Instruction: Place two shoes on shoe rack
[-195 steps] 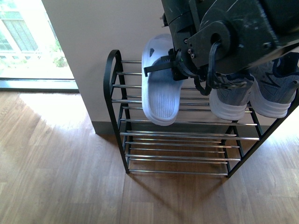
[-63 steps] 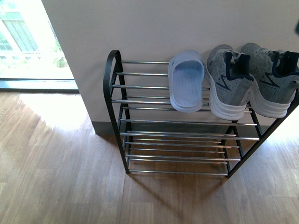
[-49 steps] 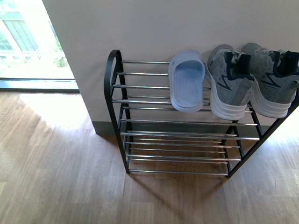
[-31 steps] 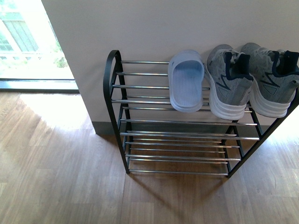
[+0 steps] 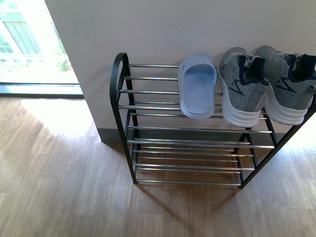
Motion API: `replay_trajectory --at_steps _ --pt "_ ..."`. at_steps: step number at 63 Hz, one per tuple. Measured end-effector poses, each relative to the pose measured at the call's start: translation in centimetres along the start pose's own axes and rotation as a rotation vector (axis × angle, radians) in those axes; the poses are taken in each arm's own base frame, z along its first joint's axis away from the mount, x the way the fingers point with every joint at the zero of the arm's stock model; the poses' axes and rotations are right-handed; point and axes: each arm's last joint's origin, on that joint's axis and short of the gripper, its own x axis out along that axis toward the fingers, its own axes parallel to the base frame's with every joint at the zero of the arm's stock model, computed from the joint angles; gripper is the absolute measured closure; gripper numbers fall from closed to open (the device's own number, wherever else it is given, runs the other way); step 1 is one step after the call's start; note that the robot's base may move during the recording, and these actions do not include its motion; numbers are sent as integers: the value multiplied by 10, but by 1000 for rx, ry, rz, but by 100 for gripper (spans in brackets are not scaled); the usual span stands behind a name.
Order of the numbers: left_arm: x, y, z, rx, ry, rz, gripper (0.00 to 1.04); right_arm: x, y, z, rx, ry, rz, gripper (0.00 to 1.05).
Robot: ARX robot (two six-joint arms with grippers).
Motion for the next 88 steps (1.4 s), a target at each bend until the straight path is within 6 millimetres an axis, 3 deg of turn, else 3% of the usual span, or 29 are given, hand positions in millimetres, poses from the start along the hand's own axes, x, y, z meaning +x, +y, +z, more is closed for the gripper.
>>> replay_trajectory --at_steps 59,68,85,88 --pt "0 0 0 0 0 0 103 -23 -1 2 0 -9 0 103" --pt "0 0 0 0 0 0 103 -34 -1 -1 0 0 0 103" --pt "0 0 0 0 0 0 103 -34 -1 -1 0 -4 0 103" --pt "0 0 0 0 0 0 103 -34 -1 -1 -1 -4 0 99"
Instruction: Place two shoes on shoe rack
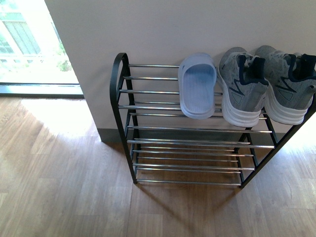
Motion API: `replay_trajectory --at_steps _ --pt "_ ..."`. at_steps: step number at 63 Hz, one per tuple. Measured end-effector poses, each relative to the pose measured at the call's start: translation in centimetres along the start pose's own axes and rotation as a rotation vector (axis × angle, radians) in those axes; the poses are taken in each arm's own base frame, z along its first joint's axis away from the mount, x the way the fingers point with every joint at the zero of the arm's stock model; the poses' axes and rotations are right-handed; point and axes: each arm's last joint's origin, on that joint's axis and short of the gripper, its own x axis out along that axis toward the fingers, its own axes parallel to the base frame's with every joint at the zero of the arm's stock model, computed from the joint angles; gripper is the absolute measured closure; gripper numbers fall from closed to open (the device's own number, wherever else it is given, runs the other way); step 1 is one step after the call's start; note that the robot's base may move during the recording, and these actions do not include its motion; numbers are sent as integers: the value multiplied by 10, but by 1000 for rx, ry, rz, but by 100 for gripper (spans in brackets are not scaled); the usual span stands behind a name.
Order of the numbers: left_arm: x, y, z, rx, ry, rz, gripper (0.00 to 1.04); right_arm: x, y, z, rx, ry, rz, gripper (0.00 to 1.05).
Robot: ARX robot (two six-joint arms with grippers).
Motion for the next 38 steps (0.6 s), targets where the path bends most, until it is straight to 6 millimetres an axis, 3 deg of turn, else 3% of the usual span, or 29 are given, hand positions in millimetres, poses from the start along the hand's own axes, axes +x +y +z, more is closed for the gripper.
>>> replay_trajectory --at_steps 20,26,38 --pt "0 0 0 0 0 0 103 0 0 0 0 0 0 48" --pt "2 -4 -1 -82 2 58 103 0 0 0 0 0 0 34" --pt "38 -28 21 -271 16 -60 103 0 0 0 0 0 0 8"
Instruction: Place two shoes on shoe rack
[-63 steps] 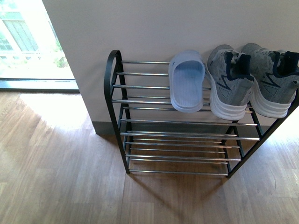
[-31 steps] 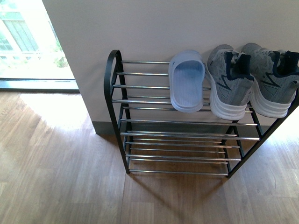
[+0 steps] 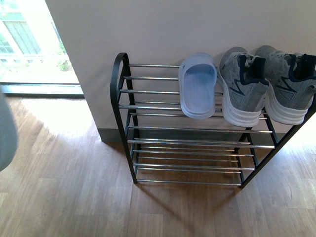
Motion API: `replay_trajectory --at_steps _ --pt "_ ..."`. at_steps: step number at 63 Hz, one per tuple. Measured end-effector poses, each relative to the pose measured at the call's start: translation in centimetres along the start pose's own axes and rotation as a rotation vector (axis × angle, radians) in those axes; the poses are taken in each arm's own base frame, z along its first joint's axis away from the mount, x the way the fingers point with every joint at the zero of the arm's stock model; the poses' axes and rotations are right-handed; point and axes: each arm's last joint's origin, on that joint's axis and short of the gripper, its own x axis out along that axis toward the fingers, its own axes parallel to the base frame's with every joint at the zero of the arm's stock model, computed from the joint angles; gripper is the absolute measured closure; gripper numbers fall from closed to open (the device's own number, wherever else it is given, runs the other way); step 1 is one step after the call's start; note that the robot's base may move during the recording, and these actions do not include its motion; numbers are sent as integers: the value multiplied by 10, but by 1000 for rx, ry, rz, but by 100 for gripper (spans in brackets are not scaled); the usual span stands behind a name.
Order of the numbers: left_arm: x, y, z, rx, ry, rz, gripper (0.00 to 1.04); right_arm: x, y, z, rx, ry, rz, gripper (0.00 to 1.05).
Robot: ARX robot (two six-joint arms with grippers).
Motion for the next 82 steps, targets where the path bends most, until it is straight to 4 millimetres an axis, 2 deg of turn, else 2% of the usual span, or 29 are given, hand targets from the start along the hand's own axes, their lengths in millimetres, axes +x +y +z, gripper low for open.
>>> replay_trajectory --at_steps 8,14,25,36,47,57,79,82 --pt "58 -49 18 47 58 -205 103 0 0 0 0 0 0 9" --pt "95 -77 20 120 119 -291 103 0 0 0 0 0 0 9" --pt "154 -121 19 265 210 -384 103 0 0 0 0 0 0 9" --pt "202 -159 19 370 250 -447 103 0 0 0 0 0 0 9" --pt "235 -192 15 431 279 -486 103 0 0 0 0 0 0 9" --pt "256 -212 7 475 305 -494 103 0 0 0 0 0 0 9" --pt "288 -223 -25 531 398 -470 103 0 0 0 0 0 0 9" --pt "291 -224 -29 531 403 -472 97 0 0 0 0 0 0 9"
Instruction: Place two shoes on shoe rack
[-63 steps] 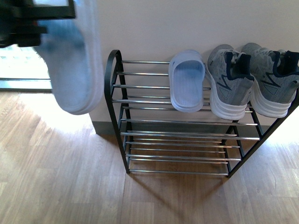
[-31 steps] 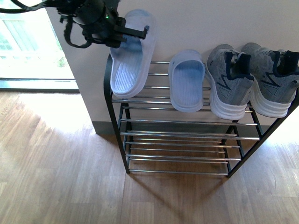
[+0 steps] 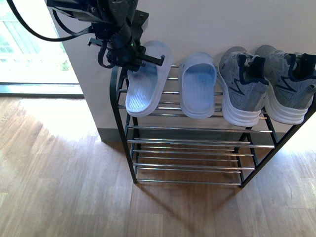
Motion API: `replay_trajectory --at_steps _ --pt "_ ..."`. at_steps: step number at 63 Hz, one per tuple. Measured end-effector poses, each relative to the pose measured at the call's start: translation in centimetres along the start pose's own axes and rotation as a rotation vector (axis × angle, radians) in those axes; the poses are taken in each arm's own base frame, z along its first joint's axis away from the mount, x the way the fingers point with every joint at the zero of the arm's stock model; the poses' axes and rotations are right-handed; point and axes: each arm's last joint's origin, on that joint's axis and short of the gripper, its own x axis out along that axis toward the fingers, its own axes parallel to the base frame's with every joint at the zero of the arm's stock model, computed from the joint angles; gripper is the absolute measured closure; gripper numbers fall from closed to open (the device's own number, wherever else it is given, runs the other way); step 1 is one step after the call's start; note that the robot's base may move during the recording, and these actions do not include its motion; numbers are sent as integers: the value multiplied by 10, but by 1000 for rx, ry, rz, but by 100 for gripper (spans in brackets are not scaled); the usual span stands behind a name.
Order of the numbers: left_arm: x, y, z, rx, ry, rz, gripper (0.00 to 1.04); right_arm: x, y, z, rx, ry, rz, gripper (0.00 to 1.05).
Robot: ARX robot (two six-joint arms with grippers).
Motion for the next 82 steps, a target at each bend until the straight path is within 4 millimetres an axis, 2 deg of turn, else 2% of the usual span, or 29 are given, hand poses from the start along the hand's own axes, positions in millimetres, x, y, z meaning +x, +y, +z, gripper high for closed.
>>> replay_trajectory --at_steps 6,10,19,27,35,43,52,58,69,72,76,78,81,82 --pt "4 -1 -2 0 4 -10 83 0 0 0 0 0 0 9" --pt "4 -4 -1 -4 -17 -14 69 0 0 0 0 0 0 9" --pt "-7 -8 2 -25 -62 -1 47 0 0 0 0 0 0 9" --pt "-28 -8 6 -69 -101 62 28 0 0 0 0 0 0 9" --pt "-67 -4 13 -140 -175 121 8 0 0 0 0 0 0 9" --pt "-109 3 10 -199 -253 208 10 0 0 0 0 0 0 9" --pt "-156 12 -13 -266 -308 312 9 0 0 0 0 0 0 9" --pt "-190 20 -38 -309 -315 397 9 0 0 0 0 0 0 9" --pt "-292 33 -110 -517 -378 588 9 0 0 0 0 0 0 9" --pt "-311 35 -127 -566 -387 601 9 0 0 0 0 0 0 9" --pt "-318 37 -128 -597 -433 568 11 0 0 0 0 0 1 9" --pt "-314 40 -134 -562 -554 400 20 0 0 0 0 0 1 9" --pt "-312 42 -144 -484 -635 315 27 0 0 0 0 0 0 9" --pt "-312 41 -152 -428 -689 267 32 0 0 0 0 0 0 9"
